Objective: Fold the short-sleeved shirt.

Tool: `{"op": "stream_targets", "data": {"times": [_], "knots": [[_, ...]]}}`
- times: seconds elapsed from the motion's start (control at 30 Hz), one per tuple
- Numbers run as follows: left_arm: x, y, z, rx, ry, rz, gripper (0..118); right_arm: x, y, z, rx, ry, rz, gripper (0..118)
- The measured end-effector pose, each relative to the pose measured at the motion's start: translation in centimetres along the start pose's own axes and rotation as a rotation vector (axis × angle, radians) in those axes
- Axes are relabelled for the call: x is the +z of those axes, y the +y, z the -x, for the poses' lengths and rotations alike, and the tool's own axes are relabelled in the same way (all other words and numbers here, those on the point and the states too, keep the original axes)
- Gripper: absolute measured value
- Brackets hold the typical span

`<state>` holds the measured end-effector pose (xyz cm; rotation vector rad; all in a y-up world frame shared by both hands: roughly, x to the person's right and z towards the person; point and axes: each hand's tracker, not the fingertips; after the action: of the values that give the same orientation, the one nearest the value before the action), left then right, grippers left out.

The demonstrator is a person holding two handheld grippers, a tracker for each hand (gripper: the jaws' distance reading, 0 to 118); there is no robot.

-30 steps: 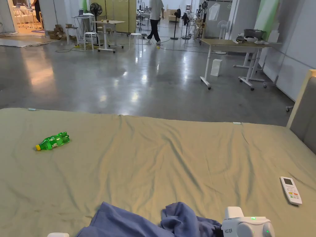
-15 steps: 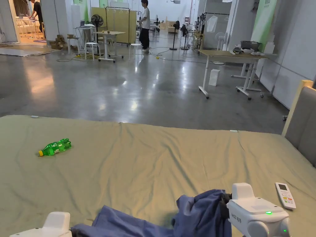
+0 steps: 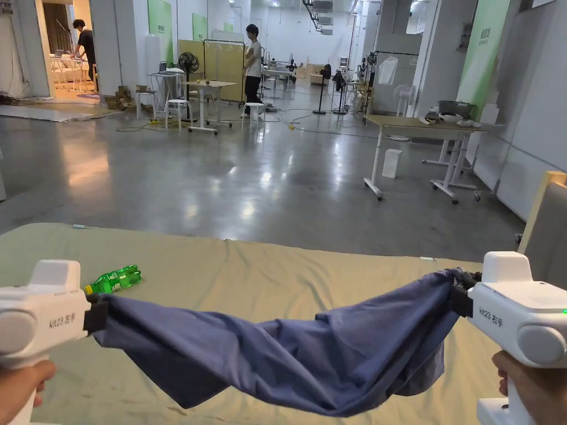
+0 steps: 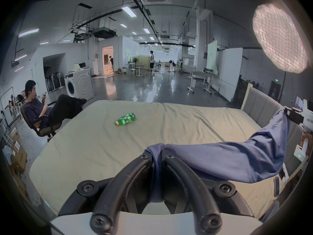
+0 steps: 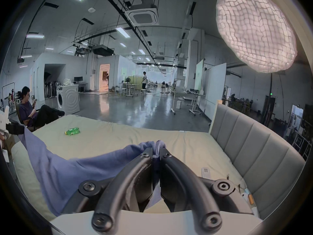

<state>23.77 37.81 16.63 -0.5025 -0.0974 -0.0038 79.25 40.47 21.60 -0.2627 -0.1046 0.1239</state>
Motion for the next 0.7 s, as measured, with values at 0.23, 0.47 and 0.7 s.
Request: {"op": "stream_targets", "data": {"times": [0.23, 0.47, 0.7], "knots": [[-0.7, 3.3, 2.2, 0.030, 0.018, 0.002, 10, -0.3, 1.8, -0.8, 0.007, -0.023, 0.021, 6], [-2.6, 3.6, 1.4, 0.034, 0.000, 0.041, 10, -2.0, 0.8, -1.5, -0.084, -0.062, 0.125, 6], [-4.0, 3.8, 0.0, -0.008, 0.004, 0.021, 10, -2.3, 0.1, -1.3, -0.025, -0.069, 0.101, 6]]}}
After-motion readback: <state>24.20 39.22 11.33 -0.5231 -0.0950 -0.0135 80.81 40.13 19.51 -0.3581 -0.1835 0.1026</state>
